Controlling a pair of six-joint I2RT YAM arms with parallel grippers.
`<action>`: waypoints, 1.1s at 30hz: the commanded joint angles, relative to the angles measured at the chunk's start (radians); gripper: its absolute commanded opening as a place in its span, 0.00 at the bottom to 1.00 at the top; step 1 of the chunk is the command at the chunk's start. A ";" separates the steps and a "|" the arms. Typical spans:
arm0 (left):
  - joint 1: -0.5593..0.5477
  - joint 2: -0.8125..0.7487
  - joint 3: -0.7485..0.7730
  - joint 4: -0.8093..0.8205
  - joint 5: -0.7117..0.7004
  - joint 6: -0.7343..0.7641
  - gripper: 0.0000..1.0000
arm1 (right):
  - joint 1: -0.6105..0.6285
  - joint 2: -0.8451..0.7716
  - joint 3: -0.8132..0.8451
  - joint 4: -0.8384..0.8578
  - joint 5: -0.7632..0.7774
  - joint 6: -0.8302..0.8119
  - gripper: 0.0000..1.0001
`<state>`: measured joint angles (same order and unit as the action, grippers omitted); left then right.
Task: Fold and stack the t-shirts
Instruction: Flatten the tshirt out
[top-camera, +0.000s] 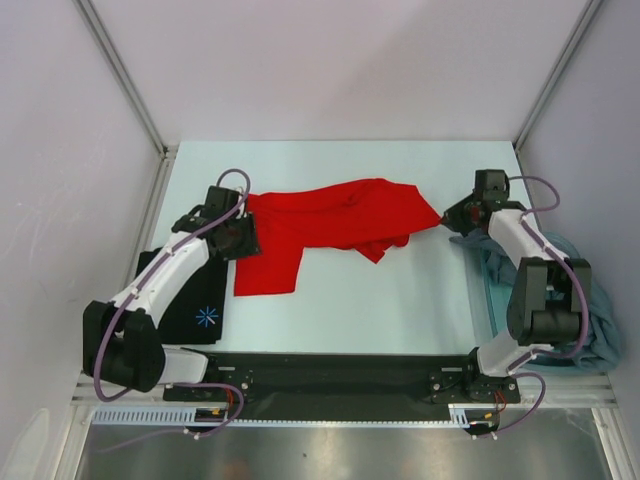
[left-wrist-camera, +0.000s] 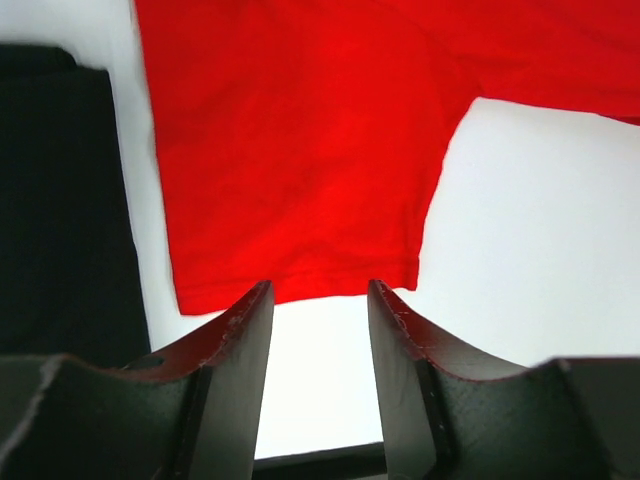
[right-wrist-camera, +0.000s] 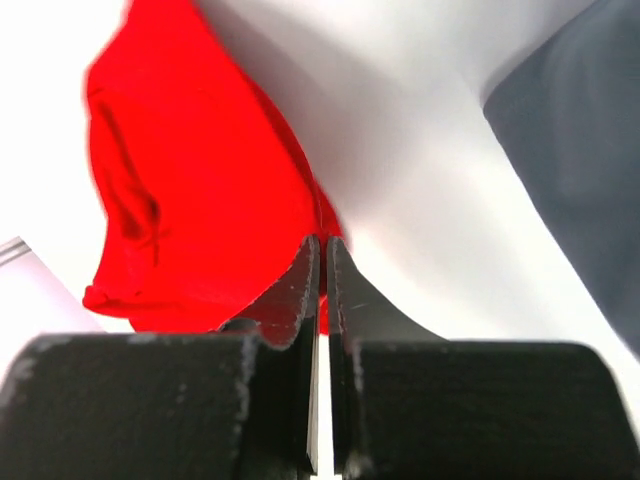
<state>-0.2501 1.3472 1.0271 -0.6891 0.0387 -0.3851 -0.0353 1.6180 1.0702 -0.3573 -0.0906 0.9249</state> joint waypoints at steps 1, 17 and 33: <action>0.005 -0.063 -0.047 0.019 0.013 -0.063 0.49 | -0.021 -0.082 0.083 -0.170 0.032 -0.110 0.00; 0.058 -0.278 -0.272 -0.043 -0.071 -0.175 0.59 | -0.035 -0.053 0.185 -0.223 0.052 -0.262 0.00; 0.124 -0.022 -0.292 0.169 -0.014 -0.238 0.51 | -0.035 -0.040 0.183 -0.184 -0.012 -0.262 0.00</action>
<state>-0.1341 1.2900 0.7013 -0.5865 0.0067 -0.6445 -0.0635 1.5772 1.2217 -0.5663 -0.0921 0.6781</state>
